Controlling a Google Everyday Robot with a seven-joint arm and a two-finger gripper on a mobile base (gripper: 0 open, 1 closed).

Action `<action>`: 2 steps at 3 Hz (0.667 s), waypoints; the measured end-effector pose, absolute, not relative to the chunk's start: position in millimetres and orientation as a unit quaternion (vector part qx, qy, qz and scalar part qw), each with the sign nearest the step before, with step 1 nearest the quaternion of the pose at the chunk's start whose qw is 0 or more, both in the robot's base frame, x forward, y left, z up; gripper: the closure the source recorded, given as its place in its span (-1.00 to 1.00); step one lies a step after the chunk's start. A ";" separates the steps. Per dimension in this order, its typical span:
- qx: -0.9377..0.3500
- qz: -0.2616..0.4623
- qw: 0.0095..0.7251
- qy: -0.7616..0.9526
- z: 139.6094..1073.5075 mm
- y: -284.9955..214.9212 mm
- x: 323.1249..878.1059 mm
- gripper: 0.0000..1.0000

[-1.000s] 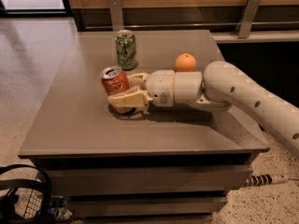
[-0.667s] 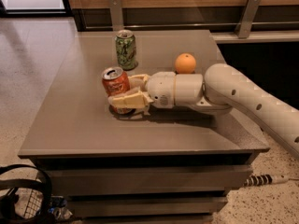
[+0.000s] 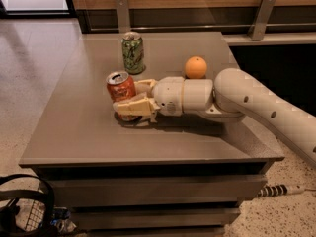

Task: Place coke can upright

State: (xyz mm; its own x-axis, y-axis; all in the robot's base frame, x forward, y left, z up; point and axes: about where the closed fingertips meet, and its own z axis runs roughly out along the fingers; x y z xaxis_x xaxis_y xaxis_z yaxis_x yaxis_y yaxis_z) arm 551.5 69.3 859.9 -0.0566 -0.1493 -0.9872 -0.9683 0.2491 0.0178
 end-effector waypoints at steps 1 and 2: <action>-0.463 0.404 0.508 0.604 860.2 71.3 550.7 0.27; -0.464 0.404 0.507 0.603 860.5 73.5 549.8 -0.20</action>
Offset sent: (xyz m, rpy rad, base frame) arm -0.0008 0.0020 0.0003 -0.0002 -0.0004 0.0037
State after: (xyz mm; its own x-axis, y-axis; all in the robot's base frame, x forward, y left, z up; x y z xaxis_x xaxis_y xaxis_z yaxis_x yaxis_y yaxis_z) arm 549.8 73.5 860.5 -0.0546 -0.1500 -0.9872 -0.9702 0.2416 0.0170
